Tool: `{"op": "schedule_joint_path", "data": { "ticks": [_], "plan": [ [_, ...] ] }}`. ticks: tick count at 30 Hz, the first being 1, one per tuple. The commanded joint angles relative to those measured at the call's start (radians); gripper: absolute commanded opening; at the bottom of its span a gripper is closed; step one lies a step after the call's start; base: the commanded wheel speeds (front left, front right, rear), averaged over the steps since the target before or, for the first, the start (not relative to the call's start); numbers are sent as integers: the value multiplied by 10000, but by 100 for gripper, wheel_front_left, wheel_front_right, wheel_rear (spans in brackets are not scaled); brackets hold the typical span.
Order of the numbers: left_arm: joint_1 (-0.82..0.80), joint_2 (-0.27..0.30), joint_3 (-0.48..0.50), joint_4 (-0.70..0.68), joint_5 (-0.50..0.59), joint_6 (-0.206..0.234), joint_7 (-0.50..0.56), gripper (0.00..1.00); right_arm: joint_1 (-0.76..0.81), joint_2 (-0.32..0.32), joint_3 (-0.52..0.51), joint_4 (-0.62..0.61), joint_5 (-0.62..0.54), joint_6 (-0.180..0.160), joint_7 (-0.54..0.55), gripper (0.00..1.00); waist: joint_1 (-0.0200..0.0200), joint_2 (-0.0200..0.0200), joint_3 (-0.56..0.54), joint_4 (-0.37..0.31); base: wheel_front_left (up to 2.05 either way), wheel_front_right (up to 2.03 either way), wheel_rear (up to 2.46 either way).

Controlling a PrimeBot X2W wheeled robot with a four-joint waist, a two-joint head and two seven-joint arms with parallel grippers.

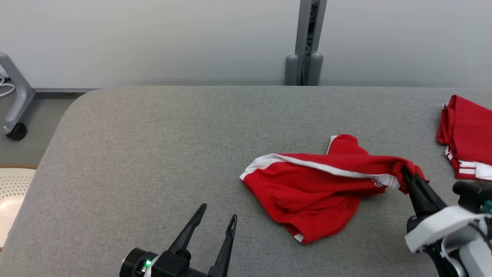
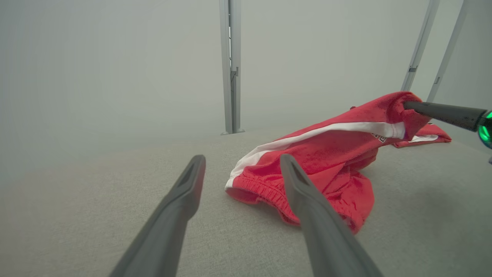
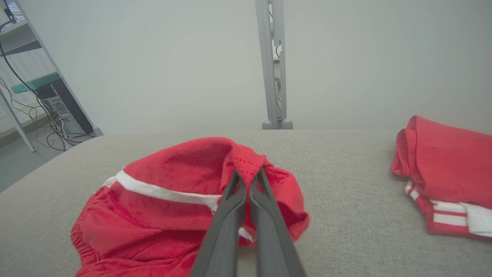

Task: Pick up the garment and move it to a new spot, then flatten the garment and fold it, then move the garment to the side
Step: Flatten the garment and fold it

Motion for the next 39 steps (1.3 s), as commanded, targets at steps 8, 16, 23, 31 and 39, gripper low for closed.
{"op": "schedule_joint_path", "data": {
  "ticks": [8,16,23,31,39],
  "plan": [
    [-556,-112,-293,177,288,-446,-42,100,-2320,-333,431,3385,-227,-4,-49,41,0,-1,398,517,0,0,0],
    [-651,-230,-328,226,399,-525,-42,100,-3629,-451,411,5844,-827,-4,-717,100,0,-1,626,706,0,0,0],
    [-475,-298,26,227,294,-296,-40,100,-3502,-76,-362,5174,-2309,-4,-912,100,0,-1,533,409,0,0,0],
    [-91,-357,620,163,64,38,-40,100,-1477,884,-664,2669,-2998,-4,-909,100,0,-1,51,-170,0,0,0],
    [239,-419,938,301,-185,202,-40,100,268,1503,-767,1033,-3298,-5,-911,100,0,-1,-400,-546,0,0,0]
  ]
}}
